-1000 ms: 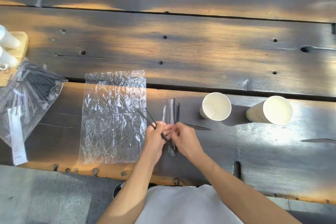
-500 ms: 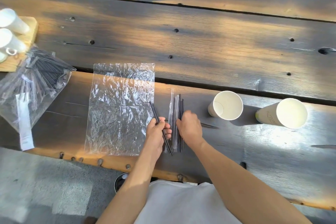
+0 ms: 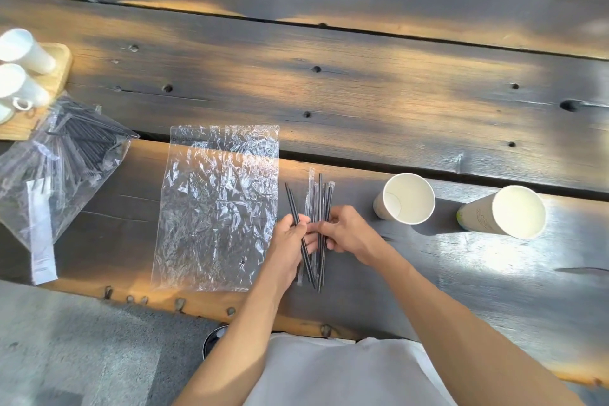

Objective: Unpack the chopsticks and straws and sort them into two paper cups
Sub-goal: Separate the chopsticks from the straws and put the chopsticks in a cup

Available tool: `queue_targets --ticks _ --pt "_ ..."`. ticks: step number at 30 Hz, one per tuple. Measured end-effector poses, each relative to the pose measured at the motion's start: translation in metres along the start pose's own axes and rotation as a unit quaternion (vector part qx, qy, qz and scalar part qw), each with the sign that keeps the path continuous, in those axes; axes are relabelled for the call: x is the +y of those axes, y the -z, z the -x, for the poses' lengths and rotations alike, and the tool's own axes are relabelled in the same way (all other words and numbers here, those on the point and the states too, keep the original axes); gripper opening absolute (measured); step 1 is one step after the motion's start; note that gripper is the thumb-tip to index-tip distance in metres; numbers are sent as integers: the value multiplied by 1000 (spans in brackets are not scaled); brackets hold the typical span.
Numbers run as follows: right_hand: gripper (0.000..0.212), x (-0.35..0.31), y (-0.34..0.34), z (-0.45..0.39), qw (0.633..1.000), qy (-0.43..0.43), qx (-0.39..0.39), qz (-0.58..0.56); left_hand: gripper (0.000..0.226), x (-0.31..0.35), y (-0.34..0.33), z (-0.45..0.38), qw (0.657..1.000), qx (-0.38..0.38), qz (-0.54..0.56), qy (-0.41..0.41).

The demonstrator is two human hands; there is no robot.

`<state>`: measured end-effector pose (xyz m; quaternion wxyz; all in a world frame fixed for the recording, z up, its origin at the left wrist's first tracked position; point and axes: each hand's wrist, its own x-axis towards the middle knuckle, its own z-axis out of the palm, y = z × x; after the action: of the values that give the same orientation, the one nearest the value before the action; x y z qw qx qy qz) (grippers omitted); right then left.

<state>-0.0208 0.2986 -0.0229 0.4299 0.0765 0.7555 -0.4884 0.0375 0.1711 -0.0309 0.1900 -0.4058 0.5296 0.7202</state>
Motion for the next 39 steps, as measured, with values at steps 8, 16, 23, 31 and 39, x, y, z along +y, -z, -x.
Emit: queue_targets --ticks 8,16,23,31,39 --pt "22 -3 10 18 996 86 -3 35 52 17 -16 23 994 -103 32 23" --pt "27 -14 31 40 973 120 -10 196 34 19 -18 35 984 -121 -110 -65" --pt "19 -24 44 71 977 145 22 -153 25 32 -28 62 962 -183 -132 -156" --pt "28 -19 67 95 936 162 -45 -309 69 37 -48 79 935 -302 -106 -155" --pt "19 -7 88 111 951 179 -39 -248 49 35 -68 87 910 -339 -174 -164"
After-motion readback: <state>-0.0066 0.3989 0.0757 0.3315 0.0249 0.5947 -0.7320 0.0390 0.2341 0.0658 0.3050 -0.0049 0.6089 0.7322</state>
